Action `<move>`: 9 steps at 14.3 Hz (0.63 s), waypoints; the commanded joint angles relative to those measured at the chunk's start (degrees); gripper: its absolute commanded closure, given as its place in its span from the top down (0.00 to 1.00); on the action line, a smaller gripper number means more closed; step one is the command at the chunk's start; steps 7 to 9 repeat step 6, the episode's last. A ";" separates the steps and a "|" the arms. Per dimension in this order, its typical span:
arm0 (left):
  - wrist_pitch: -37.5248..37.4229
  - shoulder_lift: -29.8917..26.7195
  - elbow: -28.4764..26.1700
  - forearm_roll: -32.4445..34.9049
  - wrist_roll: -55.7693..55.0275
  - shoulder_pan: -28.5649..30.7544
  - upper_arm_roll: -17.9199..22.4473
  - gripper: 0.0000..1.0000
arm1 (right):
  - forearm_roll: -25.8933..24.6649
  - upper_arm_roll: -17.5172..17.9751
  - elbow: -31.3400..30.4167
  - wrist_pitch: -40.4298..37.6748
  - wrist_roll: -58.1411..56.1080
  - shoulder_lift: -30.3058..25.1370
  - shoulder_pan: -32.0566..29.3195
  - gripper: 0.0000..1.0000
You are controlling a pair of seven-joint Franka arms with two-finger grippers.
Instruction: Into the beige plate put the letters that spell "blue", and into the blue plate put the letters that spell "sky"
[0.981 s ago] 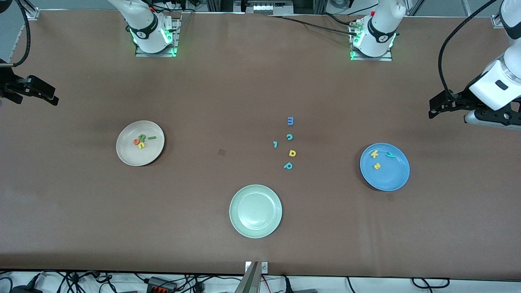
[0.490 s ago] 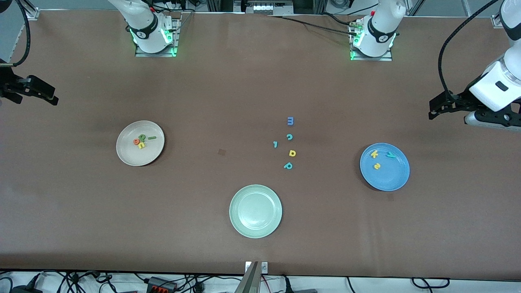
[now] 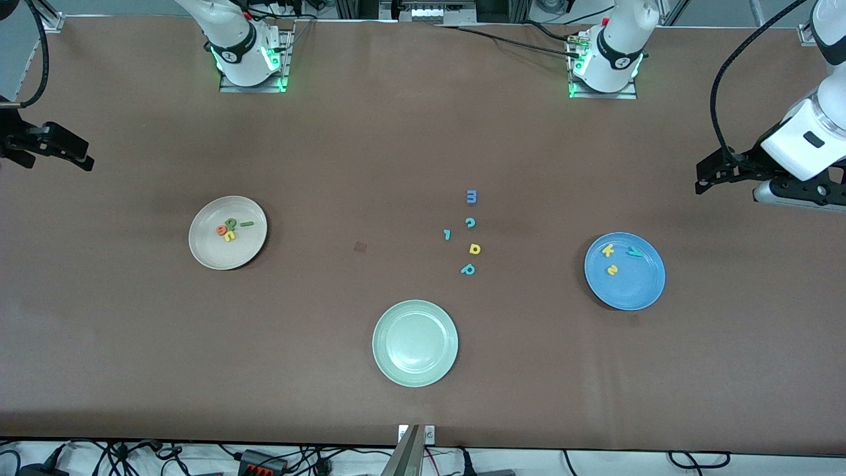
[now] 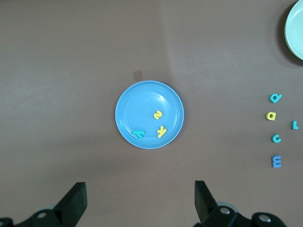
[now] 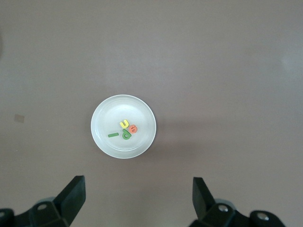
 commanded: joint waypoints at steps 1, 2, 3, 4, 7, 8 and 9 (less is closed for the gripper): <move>-1.16 0.85 1.91 -0.55 -0.31 -0.14 -0.13 1.00 | -0.94 0.14 -0.75 -0.08 -0.31 -1.26 -0.16 1.00; -1.16 0.85 1.91 -0.55 -0.31 -0.14 -0.04 1.00 | -0.94 0.14 -0.75 -0.09 -0.23 -1.26 -0.16 1.00; -1.07 0.85 1.91 -0.55 -0.22 -0.14 -0.04 1.00 | -0.94 0.14 -0.75 -0.09 -0.31 -1.26 -0.16 1.00; -1.07 0.85 2.08 -0.55 -0.22 -0.14 0.04 1.00 | -0.94 0.14 -0.75 -0.09 -0.31 -1.26 -0.16 1.00; -1.16 0.85 2.17 -0.55 -0.31 -0.14 -0.04 1.00 | -0.94 0.14 -0.75 -0.09 -0.31 -1.26 -0.16 1.00; -1.16 0.85 2.17 -0.55 -0.31 -0.14 -0.04 1.00 | -0.94 0.14 -0.75 -0.09 -0.31 -1.26 -0.16 1.00; -1.16 0.85 2.17 -0.55 -0.31 -0.14 -0.04 1.00 | -0.94 0.14 -0.75 -0.09 -0.31 -1.26 -0.16 1.00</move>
